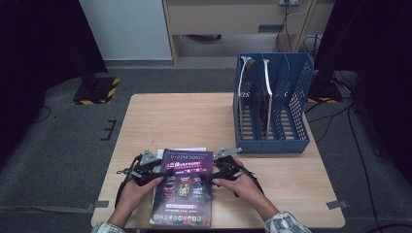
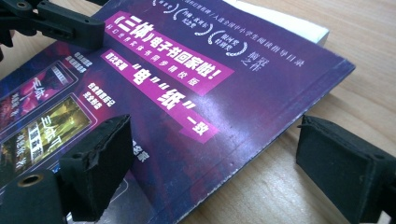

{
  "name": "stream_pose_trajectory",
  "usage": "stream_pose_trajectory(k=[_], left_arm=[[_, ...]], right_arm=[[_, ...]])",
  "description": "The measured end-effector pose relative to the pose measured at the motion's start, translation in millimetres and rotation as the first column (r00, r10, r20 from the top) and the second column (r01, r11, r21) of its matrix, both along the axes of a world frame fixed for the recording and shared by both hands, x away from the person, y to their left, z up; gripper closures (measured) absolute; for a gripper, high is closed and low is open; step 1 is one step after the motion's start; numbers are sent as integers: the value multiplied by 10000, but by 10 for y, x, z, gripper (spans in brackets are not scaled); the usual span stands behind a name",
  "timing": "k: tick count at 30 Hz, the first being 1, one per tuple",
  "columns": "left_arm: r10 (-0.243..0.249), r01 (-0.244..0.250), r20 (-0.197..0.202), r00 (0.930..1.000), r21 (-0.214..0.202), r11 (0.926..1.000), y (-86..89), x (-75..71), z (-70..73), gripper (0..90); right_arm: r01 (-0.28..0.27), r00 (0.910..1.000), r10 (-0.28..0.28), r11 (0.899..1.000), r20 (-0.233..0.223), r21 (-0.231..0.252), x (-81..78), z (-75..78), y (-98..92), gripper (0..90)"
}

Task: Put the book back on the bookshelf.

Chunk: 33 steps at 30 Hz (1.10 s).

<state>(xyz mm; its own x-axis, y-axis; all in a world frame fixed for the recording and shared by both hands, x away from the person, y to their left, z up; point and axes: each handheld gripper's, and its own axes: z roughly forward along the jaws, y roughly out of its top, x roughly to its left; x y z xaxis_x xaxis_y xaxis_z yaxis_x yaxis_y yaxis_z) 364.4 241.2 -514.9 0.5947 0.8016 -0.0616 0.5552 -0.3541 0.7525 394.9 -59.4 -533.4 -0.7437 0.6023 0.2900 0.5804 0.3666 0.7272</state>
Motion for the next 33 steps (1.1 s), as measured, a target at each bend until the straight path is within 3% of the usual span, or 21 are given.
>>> stream_pose_trajectory(k=[1,10,11,13,18,22,33], left_arm=[[-5,5,-4,10000,30,10000,-1,-4,2,344],[37,-38,-43,10000,-76,10000,5,-13,-7,343],[39,-39,-49,10000,-60,10000,3,-13,-6,343],[22,-22,-51,10000,-32,10000,6,-11,-4,342],[23,-24,-69,10000,-64,10000,17,-13,-5,342],[50,-51,-73,10000,-89,9999,21,-15,-8,340],[80,-81,-50,10000,-141,9999,28,-20,-14,338]], right_arm=[[1,9999,1,9999,-160,128,11,-15,-8,113],[-29,9999,34,9995,-155,313,24,-22,20,127],[-25,9997,29,9999,-257,144,28,-2,26,136],[6,10000,-6,10000,-20,37,16,50,29,158],[-32,9997,17,9980,232,632,-4,216,0,177],[-152,9999,145,9936,70,1119,-7,297,19,191],[-491,9985,514,9917,-168,1190,49,311,166,211]])
